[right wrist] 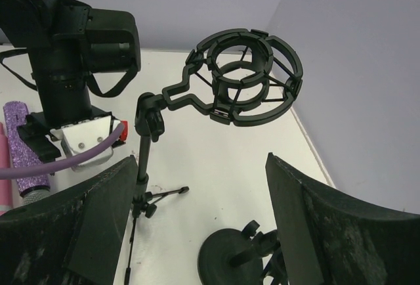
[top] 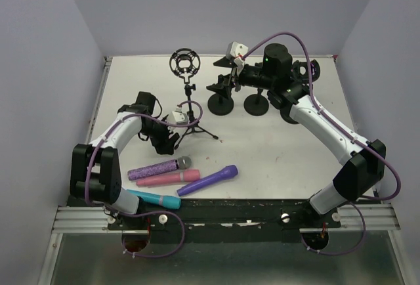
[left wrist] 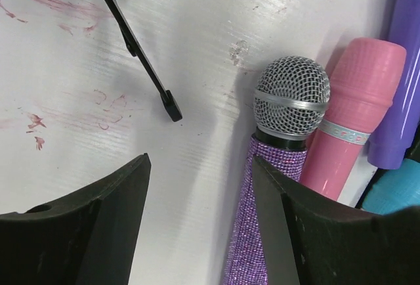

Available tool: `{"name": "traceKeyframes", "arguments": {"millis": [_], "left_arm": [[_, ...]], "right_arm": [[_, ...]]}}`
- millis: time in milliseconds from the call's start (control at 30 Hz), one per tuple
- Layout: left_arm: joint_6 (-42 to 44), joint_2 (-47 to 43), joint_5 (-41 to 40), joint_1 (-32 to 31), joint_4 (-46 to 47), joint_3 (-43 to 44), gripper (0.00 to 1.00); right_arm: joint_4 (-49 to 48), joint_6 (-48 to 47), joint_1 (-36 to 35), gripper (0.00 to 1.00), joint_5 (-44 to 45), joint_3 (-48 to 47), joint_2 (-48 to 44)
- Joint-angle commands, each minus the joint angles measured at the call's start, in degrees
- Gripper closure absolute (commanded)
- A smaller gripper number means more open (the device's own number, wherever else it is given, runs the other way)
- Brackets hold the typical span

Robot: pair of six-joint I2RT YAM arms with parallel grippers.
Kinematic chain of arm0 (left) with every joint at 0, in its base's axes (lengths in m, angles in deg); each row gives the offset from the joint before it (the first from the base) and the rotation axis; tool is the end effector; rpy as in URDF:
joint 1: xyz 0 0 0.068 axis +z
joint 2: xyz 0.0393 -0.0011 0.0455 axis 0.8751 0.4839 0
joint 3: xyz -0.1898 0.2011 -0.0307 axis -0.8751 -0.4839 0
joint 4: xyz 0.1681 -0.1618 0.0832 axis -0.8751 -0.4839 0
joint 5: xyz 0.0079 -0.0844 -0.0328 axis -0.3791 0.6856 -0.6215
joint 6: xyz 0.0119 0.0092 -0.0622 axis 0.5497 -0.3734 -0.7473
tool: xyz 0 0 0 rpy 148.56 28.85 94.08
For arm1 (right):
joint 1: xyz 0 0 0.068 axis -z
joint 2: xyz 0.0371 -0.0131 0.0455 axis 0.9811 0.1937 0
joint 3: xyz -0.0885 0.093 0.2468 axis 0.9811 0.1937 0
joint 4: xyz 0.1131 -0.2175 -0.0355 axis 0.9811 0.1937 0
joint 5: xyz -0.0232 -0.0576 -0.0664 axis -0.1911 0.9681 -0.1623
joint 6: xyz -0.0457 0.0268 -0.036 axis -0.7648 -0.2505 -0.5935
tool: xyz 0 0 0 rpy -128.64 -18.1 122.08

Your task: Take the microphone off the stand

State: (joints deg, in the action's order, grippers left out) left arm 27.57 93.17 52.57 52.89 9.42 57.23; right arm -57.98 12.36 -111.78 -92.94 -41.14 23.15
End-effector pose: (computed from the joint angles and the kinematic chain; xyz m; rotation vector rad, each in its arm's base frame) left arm 0.2504 -0.0648 0.2071 1.3706 2.2708 -0.6832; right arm 0.2880 0.2245 0.4128 -1.2099 1.1699 0.7175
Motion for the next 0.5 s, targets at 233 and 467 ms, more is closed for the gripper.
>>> {"name": "traceKeyframes", "arguments": {"millis": [233, 467], "left_arm": [[-0.4, -12.0, 1.9, 0.5, -2.3, -1.0, 0.3], [-8.7, -26.1, 6.9, 1.1, 9.1, -5.4, 0.27]], "right_arm": [[2.4, 0.4, -0.3, 0.13, 3.3, 1.6, -0.8], [3.6, 2.9, -0.3, 0.13, 3.8, 2.0, 0.0]]}}
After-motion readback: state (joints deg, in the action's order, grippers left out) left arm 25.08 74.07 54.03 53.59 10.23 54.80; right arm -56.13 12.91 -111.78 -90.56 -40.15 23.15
